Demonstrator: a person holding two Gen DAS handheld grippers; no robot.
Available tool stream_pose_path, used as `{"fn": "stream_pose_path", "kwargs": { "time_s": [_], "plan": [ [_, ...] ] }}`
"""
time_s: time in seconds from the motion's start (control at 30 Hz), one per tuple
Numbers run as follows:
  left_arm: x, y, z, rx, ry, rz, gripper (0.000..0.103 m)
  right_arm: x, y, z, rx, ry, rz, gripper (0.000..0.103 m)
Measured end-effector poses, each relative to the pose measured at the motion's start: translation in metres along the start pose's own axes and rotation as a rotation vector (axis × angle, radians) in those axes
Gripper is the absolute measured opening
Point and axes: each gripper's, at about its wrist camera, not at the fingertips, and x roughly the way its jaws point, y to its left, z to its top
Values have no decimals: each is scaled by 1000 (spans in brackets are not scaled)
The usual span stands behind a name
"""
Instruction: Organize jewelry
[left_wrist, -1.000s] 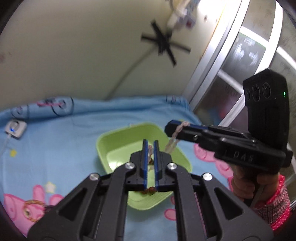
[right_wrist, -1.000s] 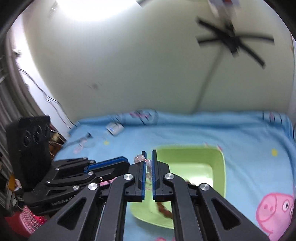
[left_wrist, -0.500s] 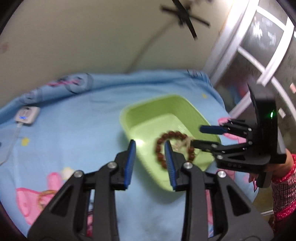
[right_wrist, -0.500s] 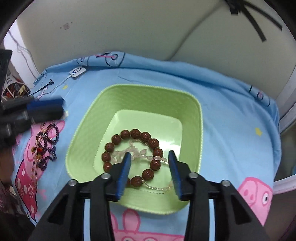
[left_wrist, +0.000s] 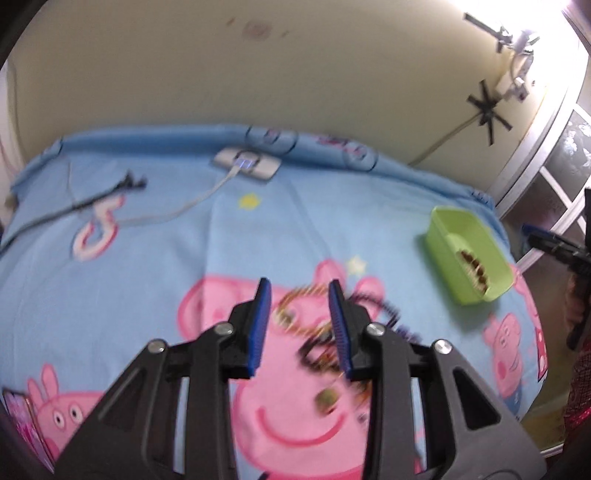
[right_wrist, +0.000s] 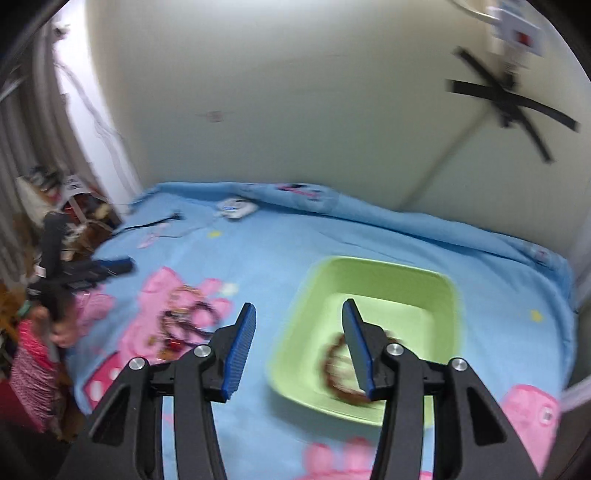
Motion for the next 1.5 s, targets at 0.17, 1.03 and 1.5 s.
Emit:
{"fn": "stream_pose_path", "kwargs": {
  "time_s": [0.17, 1.03, 1.5],
  "plan": [
    [23, 19, -16, -45, 58, -8, 30, 60, 60, 1, -93, 66, 95, 9],
    [30, -59, -104, 192, 158, -98, 30, 110, 135, -88, -313, 227, 218, 4],
    [-23, -32, -99, 98, 37, -170, 3, 105, 151, -83, -326, 131, 207, 0]
  ]
}}
